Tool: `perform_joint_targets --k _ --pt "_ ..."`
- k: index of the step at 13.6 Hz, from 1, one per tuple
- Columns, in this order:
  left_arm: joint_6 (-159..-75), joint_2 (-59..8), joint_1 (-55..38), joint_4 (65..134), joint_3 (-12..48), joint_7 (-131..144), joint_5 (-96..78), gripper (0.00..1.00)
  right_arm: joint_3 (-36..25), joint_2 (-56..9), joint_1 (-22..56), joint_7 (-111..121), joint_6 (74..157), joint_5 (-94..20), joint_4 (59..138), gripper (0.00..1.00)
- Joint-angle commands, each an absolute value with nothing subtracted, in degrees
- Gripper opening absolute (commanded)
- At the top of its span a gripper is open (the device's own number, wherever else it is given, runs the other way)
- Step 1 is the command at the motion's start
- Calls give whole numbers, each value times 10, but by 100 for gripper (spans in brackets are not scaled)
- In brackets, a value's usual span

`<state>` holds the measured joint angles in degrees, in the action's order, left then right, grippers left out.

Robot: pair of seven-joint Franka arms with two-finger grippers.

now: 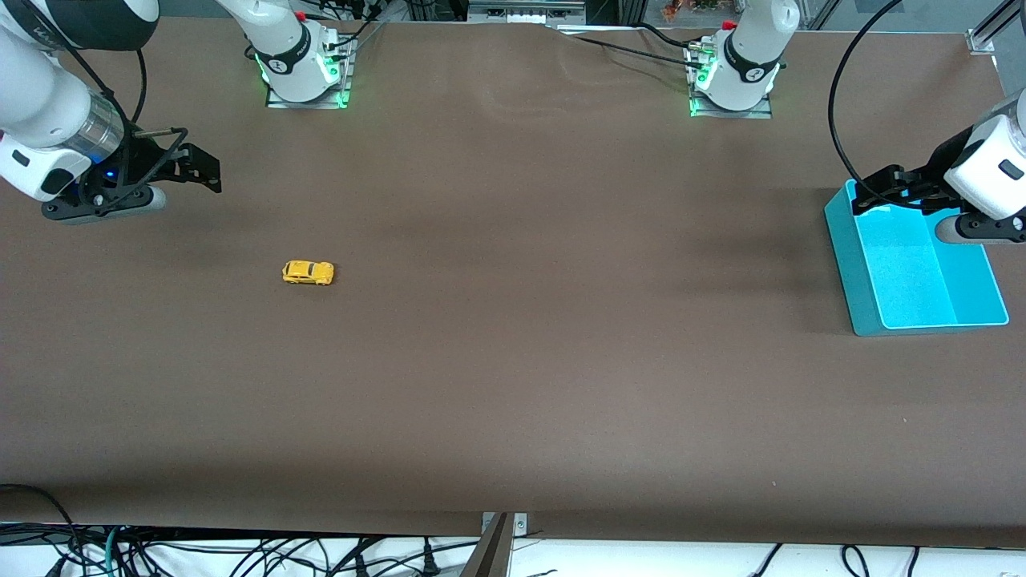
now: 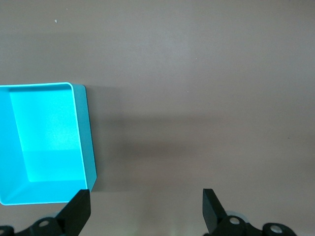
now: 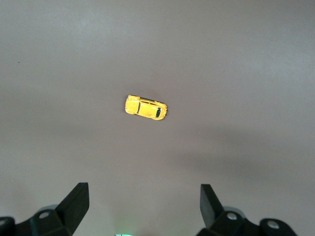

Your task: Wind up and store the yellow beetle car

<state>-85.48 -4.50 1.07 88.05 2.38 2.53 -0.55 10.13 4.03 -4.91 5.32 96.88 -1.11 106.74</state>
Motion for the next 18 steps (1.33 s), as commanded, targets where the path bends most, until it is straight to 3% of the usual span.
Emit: perform_joint_targets --k 1,11,18 --pt "-850 -48 13 873 25 24 -17 100 98 44 -43 53 969 -4 1072 100" --pt "-850 -48 13 873 25 24 -17 100 98 45 -44 53 986 -4 1095 100" --pt "-850 -48 13 873 25 24 -17 100 98 45 -43 53 1056 -4 1151 100"
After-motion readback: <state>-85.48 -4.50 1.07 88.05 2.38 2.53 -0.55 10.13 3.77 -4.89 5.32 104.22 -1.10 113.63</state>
